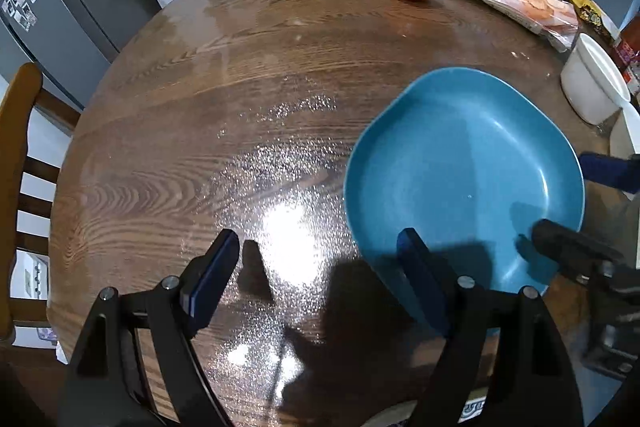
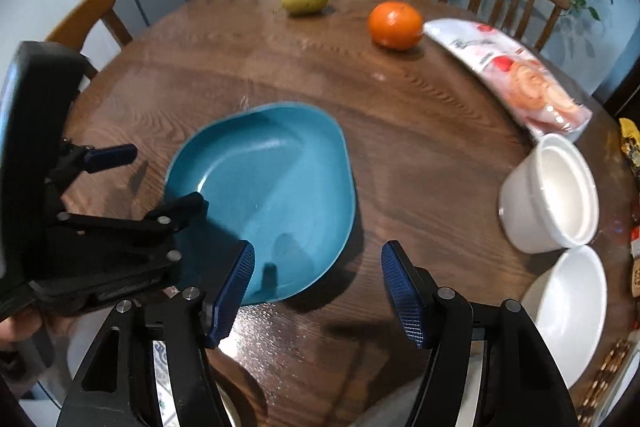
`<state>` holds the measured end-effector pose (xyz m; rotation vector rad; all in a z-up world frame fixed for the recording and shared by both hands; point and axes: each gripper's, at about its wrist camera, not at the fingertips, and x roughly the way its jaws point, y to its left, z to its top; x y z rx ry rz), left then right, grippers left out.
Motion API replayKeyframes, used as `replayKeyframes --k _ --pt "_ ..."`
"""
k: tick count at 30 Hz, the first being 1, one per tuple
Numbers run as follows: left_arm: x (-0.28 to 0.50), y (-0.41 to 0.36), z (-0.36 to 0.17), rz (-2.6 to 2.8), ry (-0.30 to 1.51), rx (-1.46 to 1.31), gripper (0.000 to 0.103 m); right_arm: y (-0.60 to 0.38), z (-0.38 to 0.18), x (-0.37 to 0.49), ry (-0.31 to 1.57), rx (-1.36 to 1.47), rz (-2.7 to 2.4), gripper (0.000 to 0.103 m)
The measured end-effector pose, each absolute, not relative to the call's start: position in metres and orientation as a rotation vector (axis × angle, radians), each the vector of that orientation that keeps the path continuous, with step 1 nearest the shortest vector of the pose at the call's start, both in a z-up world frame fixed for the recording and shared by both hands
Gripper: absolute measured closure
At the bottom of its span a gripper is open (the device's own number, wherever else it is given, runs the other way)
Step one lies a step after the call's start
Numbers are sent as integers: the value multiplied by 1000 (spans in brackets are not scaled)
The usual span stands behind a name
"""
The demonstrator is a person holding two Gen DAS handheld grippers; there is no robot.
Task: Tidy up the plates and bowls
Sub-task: 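Move both grippers to the teal plate and close on its rim, then lift the teal plate and lower it onto the stacked square plates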
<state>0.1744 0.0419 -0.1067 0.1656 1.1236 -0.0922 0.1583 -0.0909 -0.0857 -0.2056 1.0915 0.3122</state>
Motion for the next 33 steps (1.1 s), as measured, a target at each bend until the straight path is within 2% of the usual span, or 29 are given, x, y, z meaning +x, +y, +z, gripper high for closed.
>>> replayKeyframes --k 3,5,6,8,9,11,23,33 --pt "174 43 -107 -127 1134 122 37 -85 -93 162 1120 -225 312 48" --pt "174 42 -106 -146 1131 107 48 -82 -97 165 1134 -241 321 62" --pt "175 40 -105 -154 1127 92 50 -81 -99 167 1139 -243 326 63" --pt "176 39 -104 -164 1126 63 65 -82 -100 168 1138 -233 323 64" --pt "178 37 -103 -168 1122 61 70 -83 -102 169 1139 -227 324 68" --pt "177 34 -103 -188 1120 50 89 -84 -101 169 1129 -221 327 72" --pt "166 29 -85 -162 1040 70 89 -86 -79 159 1038 -214 277 91" --pt "130 24 -48 -148 921 75 90 -103 -45 132 960 -92 289 93"
